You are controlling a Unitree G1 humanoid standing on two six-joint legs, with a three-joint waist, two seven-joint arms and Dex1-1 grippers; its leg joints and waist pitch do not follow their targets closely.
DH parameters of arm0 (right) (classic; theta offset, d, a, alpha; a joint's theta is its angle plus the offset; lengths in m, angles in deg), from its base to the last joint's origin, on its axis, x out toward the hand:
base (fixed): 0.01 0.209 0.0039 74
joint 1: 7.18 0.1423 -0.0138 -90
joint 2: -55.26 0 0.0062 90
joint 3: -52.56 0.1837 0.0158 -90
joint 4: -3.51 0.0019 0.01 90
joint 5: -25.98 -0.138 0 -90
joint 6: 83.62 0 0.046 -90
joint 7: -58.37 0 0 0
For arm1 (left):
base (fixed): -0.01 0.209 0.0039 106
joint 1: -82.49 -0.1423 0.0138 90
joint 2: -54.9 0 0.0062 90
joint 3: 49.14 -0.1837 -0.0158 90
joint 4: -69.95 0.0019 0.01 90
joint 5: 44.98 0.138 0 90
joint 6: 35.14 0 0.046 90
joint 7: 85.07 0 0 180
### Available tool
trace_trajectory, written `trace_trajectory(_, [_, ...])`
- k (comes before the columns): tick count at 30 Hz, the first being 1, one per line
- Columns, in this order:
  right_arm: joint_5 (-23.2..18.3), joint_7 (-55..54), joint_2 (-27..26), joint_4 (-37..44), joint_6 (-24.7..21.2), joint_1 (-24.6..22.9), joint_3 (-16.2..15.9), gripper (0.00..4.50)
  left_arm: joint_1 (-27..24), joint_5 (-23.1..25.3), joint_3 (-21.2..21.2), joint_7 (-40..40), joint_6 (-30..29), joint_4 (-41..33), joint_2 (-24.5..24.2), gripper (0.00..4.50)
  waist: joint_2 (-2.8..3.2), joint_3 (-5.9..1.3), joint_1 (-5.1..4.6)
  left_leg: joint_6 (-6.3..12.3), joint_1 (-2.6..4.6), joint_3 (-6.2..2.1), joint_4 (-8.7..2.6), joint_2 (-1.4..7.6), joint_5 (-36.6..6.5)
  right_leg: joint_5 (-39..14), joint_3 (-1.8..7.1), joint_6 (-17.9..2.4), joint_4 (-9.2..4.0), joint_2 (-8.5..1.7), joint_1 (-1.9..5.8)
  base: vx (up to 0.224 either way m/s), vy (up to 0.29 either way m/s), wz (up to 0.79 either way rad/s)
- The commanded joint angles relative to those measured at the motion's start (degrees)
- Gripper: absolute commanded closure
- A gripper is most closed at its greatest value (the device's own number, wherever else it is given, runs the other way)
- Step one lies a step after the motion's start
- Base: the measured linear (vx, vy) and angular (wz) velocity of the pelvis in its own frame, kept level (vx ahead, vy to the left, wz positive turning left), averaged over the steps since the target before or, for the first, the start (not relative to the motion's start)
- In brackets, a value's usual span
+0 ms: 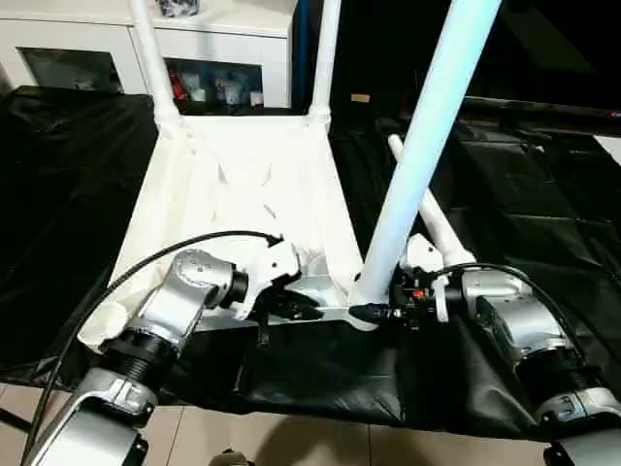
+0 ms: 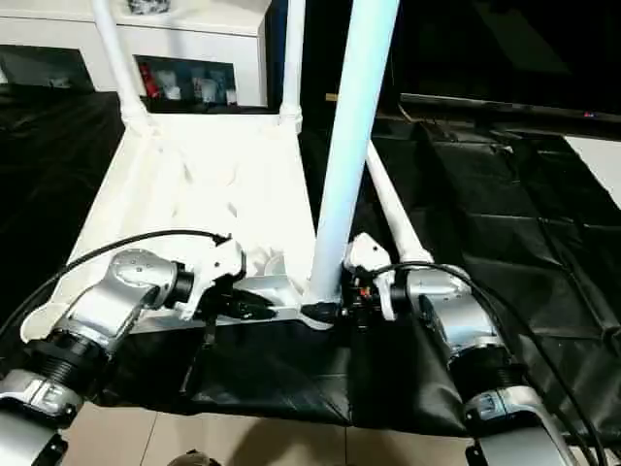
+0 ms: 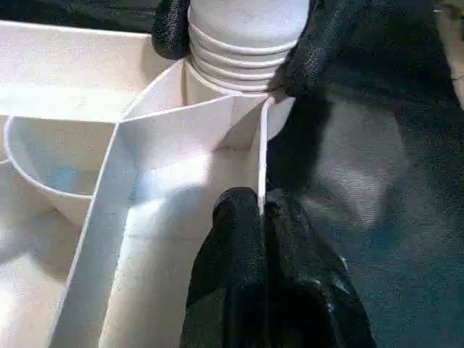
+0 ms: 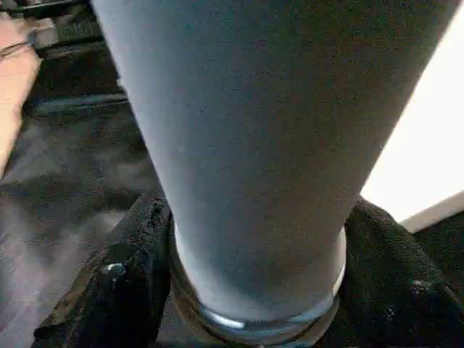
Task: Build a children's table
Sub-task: Rotate leg to tighten
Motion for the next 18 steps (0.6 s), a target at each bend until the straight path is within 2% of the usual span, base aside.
trace_trajectory(1, [0.8, -7.2, -4.7, -2.2, -0.5, 0.5, -0.6, 1.73, 2.6, -1.7, 2.3, -7.6, 1.0, 0.3, 4.9, 4.5, -0.57, -3.35, -0.5, 1.85, 0.44, 0.51, -3.6, 0.13, -13.7, -19.8, 1.85, -9.4, -4.27, -2.97, 3.07, 0.0, 0.0, 0.0])
trace_trajectory(3, [0.8, -7.2, -4.7, -2.2, -0.5, 0.5, -0.6, 1.73, 2.6, -1.7, 2.3, -7.6, 1.0, 0.3, 4.9, 4.5, -0.58, -3.38, -0.61, 1.43, 0.47, 0.44, -3.65, 0.02, -14.1, -21.8, 1.79, -8.6, -4.48, -2.99, 3.04, 0.0, 0.0, 0.0])
trace_trajectory(5, [3.2, -17.9, -7.4, -6.4, -0.6, 2.3, 0.7, 1.74, 3.3, -0.6, 2.9, -12.9, -0.2, 1.1, 7.1, 4.5, -0.6, -3.29, -1.08, 1.21, 0.47, 0.37, -3.75, -0.04, -14.9, -23.2, 1.77, -7.9, -4.68, -2.92, 2.99, 0.0, 0.0, 0.0])
trace_trajectory(6, [4.1, -22.6, -8.7, -8.2, -1.0, 3.1, 1.3, 1.74, 3.7, -0.1, 3.1, -15.5, -0.7, 1.5, 8.2, 4.5, -0.54, -3.07, -1.74, 0.61, 0.38, 0.41, -3.79, -0.15, -15.4, -24.6, 1.7, -7.8, -4.75, -2.77, 2.71, 0.0, 0.0, 0.0])
trace_trajectory(7, [4.5, -25.3, -9.5, -9.2, -1.3, 3.6, 1.6, 1.75, 3.9, 0.3, 3.2, -17.0, -1.0, 1.8, 8.9, 4.5, -0.57, -3.15, -1.87, 0.23, 0.52, 0.27, -3.79, -0.21, -15.8, -26.2, 1.57, -7.3, -4.97, -2.91, 2.8, 0.0, 0.0, 0.0])
trace_trajectory(8, [4.5, -29.1, -11.1, -10.7, -1.7, 4.3, 2.4, 1.75, 4.2, 0.8, 3.2, -19.2, -2.4, 1.9, 10.2, 4.5, -0.77, -3.36, -2.06, 0.32, 0.13, 0.14, -3.74, -0.28, -15.0, -26.7, 1.52, -6.5, -4.93, -3.09, 3.28, 0.0, 0.0, 0.0])
trace_trajectory(9, [4.4, -32.6, -12.8, -11.9, -2.2, 4.9, 3.3, 1.75, 4.3, 1.2, 3.0, -20.8, -3.7, 1.8, 11.5, 4.5, -0.78, -3.28, -2.19, 0.41, -0.05, 0.14, -3.83, -0.24, -14.7, -26.7, 1.5, -6.2, -4.92, -3.04, 3.22, 0.0, 0.0, 0.0])
trace_trajectory(10, [4.4, -38.2, -15.7, -13.9, -2.6, 6.0, 4.4, 1.75, 4.6, 2.1, 3.0, -24.3, -6.2, 1.8, 13.8, 4.5, -0.72, -3.13, -2.42, 0.37, 0.16, 0.23, -3.77, -0.29, -14.9, -27.6, 1.54, -5.9, -5.2, -2.97, 2.84, 0.0, 0.0, 0.0])
trace_trajectory(11, [4.6, -38.8, -16.4, -14.2, -1.9, 6.1, 4.2, 1.75, 4.7, 2.2, 2.8, -24.6, -6.5, 1.8, 14.4, 4.5, -0.81, -3.28, -2.69, 0.41, 0.37, 0.24, -3.66, -0.37, -14.9, -28.0, 1.55, -5.9, -5.32, -3.03, 2.76, 0.0, 0.0, 0.0])
trace_trajectory(12, [5.2, -39.7, -17.5, -14.8, -0.3, 6.3, 3.8, 1.75, 4.6, 2.4, 2.4, -25.1, -6.9, 1.6, 15.3, 4.5, -0.75, -3.34, -2.69, 0.54, 0.41, 0.2, -3.63, -0.33, -14.8, -27.7, 1.52, -6.0, -5.32, -3.08, 2.77, 0.0, 0.0, 0.0])
trace_trajectory(13, [5.6, -40.0, -17.9, -15.1, 0.5, 6.4, 3.6, 1.4, 4.6, 2.5, 2.0, -25.2, -7.0, 1.5, 15.6, 4.5, -0.75, -3.34, -2.82, 1.0, 0.37, 0.3, -3.55, -0.37, -14.8, -26.9, 1.56, -6.2, -5.39, -2.98, 2.67, 0.0, 0.0, 0.0])
trace_trajectory(14, [5.7, -40.4, -18.3, -15.4, 1.1, 6.5, 3.5, 1.4, 4.4, 2.6, 1.6, -25.2, -7.0, 1.3, 15.9, 4.5, -0.69, -3.35, -2.75, 1.51, 0.34, 0.33, -3.57, -0.3, -14.9, -25.6, 1.64, -6.6, -5.26, -2.91, 2.62, 0.0, 0.0, 0.0])
trace_trajectory(15, [5.0, -39.5, -18.7, -15.2, 1.2, 6.6, 3.9, 1.05, 4.0, 2.5, 0.9, -24.3, -7.0, 0.7, 16.0, 4.5, -0.65, -3.38, -2.77, 1.71, 0.33, 0.32, -3.59, -0.26, -14.9, -25.0, 1.64, -6.8, -5.21, -2.9, 2.62, 0.0, 0.0, 0.0])
trace_trajectory(16, [4.5, -38.8, -18.8, -15.1, 1.1, 6.6, 4.1, 1.05, 3.8, 2.5, 0.7, -24.0, -7.0, 0.5, 16.1, 4.5, -0.59, -3.49, -2.75, 2.06, 0.22, 0.36, -3.61, -0.2, -14.4, -22.2, 1.69, -7.6, -4.88, -2.75, 2.8, 0.0, 0.0, 0.0])
trace_trajectory(18, [4.2, -38.5, -18.9, -15.3, 1.2, 6.7, 4.3, 0.92, 3.7, 2.5, 0.7, -23.9, -7.1, 0.4, 16.1, 4.5, -0.54, -3.46, -2.78, 2.23, 0.24, 0.39, -3.63, -0.16, -14.5, -21.1, 1.71, -8.1, -4.77, -2.7, 2.78, 0.0, 0.0, 0.0])
